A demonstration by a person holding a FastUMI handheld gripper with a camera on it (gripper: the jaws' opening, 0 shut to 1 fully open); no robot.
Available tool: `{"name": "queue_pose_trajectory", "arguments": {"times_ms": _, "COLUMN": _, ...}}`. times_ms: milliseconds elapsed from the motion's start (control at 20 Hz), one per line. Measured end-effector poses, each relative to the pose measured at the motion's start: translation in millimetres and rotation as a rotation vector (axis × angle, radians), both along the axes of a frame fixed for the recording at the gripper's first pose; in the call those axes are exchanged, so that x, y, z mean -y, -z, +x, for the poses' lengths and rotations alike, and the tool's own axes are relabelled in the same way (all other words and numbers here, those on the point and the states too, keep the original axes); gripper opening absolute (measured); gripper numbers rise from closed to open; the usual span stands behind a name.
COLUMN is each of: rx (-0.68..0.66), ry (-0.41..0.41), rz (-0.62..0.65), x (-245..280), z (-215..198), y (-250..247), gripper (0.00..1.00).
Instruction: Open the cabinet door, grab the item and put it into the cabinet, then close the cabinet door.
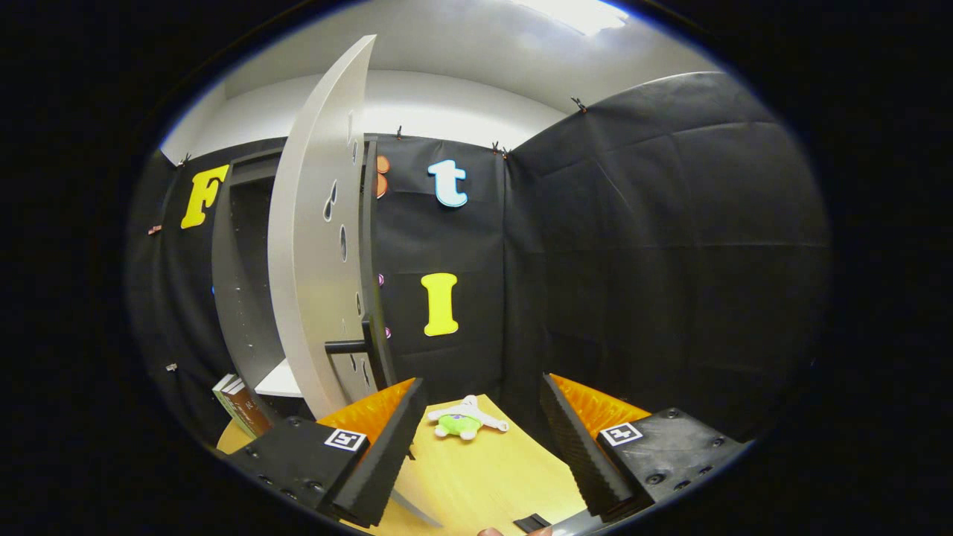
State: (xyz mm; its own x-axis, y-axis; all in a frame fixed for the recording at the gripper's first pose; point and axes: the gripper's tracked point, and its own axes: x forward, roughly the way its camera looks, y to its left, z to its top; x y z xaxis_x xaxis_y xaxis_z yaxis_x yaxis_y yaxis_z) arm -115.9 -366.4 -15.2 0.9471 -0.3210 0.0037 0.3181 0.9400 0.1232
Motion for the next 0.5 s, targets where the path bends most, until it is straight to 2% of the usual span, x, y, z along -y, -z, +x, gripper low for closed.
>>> {"name": "queue_pose_trajectory", "arguments": {"times_ms": 500, "rx": -0.016, "ry": 0.033, "rz": 0.006, "x": -19, "z": 0, "y": -2, "gripper": 0.97}}
